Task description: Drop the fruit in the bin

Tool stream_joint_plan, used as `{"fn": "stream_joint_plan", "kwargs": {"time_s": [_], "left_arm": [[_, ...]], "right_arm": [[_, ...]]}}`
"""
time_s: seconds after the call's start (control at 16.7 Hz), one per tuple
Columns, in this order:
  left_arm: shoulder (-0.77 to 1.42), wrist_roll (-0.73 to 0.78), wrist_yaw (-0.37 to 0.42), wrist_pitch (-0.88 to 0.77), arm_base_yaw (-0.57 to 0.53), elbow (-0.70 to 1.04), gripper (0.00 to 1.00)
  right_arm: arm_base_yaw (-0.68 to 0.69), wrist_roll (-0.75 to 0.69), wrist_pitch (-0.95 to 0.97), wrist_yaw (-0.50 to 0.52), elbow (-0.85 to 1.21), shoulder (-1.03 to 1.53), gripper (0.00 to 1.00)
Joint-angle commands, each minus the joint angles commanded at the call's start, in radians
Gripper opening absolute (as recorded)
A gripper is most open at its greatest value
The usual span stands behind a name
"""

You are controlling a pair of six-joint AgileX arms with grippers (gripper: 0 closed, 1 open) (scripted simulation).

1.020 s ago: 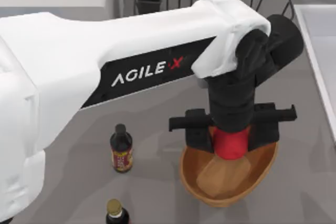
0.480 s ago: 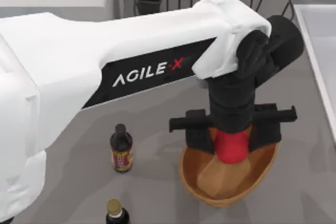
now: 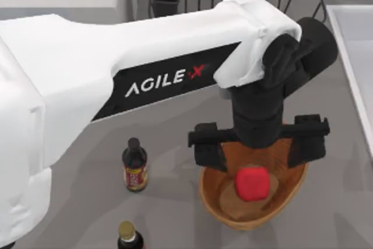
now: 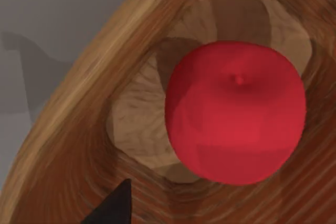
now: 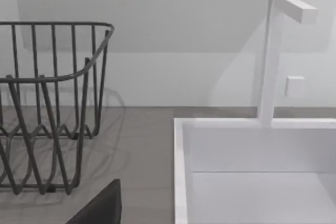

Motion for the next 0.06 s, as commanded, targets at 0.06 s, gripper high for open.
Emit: {"fn": "stream_joint_plan", "kwargs": {"time_s": [0.06], "left_arm": [[0.0,0.0,0.0,0.0,0.0,0.0,1.0]], "right_arm": [[0.0,0.0,0.0,0.0,0.0,0.0,1.0]]}}
